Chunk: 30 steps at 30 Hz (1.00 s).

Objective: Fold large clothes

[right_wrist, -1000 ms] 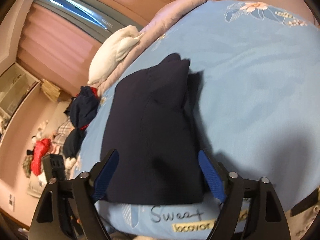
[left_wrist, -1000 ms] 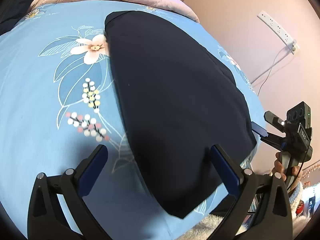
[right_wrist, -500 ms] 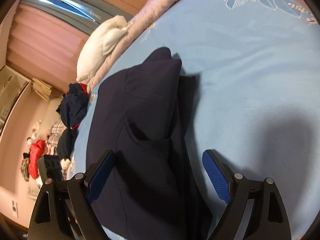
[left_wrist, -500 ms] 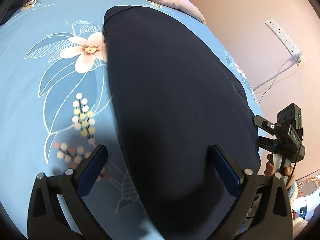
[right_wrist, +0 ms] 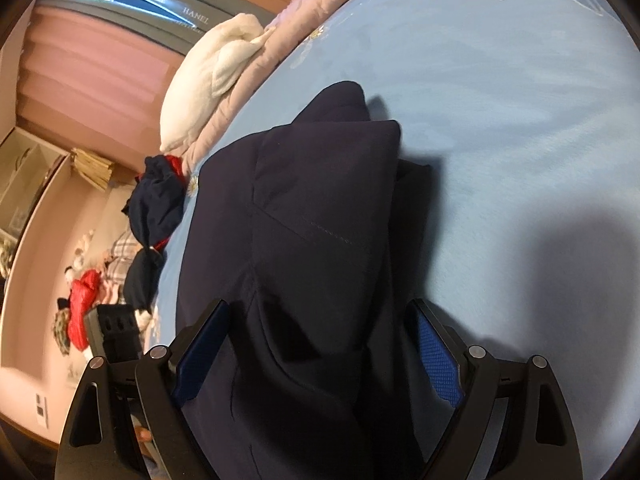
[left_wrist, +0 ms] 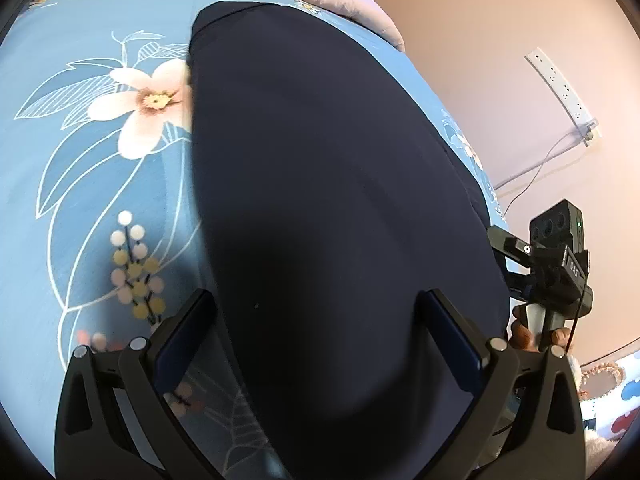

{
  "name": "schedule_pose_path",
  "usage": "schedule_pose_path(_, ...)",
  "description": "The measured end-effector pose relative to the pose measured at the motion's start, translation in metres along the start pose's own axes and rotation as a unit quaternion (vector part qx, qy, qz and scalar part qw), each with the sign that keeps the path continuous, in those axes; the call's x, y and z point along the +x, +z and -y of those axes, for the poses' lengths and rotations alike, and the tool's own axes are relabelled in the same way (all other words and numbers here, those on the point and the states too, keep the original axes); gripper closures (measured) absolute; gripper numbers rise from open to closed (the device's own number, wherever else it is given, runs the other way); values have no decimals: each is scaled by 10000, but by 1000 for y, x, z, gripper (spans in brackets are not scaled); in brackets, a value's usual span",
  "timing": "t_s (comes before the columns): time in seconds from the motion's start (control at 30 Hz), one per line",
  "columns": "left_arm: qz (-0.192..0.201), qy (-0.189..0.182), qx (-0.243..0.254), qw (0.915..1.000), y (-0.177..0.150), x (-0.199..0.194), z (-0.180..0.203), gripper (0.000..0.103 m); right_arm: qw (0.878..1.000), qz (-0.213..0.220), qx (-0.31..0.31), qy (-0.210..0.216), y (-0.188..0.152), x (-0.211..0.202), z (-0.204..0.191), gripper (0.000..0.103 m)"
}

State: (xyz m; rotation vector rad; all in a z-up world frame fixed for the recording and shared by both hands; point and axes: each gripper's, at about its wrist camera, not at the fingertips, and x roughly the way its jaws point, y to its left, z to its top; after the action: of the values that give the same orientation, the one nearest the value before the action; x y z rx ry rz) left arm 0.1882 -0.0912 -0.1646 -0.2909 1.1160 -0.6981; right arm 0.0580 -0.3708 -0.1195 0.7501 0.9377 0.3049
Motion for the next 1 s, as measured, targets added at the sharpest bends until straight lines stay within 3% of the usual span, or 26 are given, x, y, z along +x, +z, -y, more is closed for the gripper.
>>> schedule_pose_path(0.57,-54,-59,67,9999,-2,2,6,0,9997,-109,-165,127,12,18,-7,12)
schedule_pose_path(1.0,-149,251,259,9992,-6,3,13,0,9988,-72,-476,23,14,26,-15,9)
